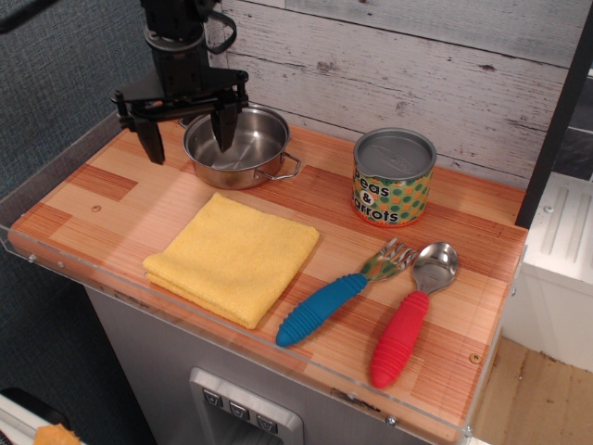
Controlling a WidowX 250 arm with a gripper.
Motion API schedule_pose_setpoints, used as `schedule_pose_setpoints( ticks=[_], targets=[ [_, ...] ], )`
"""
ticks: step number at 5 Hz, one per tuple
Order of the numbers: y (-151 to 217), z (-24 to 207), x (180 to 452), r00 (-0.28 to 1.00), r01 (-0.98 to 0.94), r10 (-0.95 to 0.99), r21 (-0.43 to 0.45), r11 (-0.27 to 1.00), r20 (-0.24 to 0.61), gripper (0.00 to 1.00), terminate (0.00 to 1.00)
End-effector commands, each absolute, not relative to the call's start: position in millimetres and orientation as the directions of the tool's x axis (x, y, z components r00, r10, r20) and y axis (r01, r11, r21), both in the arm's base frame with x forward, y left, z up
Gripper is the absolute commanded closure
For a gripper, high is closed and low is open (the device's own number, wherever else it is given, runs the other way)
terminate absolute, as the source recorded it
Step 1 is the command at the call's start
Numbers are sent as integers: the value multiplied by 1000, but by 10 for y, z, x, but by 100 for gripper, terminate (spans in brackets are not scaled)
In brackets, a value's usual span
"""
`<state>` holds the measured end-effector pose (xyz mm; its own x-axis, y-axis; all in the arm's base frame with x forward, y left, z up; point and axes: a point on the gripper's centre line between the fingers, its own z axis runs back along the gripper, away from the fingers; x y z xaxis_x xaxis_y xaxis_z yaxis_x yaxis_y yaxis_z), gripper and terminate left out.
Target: Place the pot on the yellow rag.
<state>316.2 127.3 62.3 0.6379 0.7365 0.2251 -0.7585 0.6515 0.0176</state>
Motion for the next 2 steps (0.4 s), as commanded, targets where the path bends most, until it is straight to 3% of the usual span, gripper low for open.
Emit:
schedule_pose_setpoints(
  ticks=[1, 2],
  targets=[
    [1409, 577, 3416, 553, -816, 794, -31, 578, 253, 0, 0],
    [1449, 423, 3440, 542, -828, 811, -25, 560, 222, 0, 0]
  ],
)
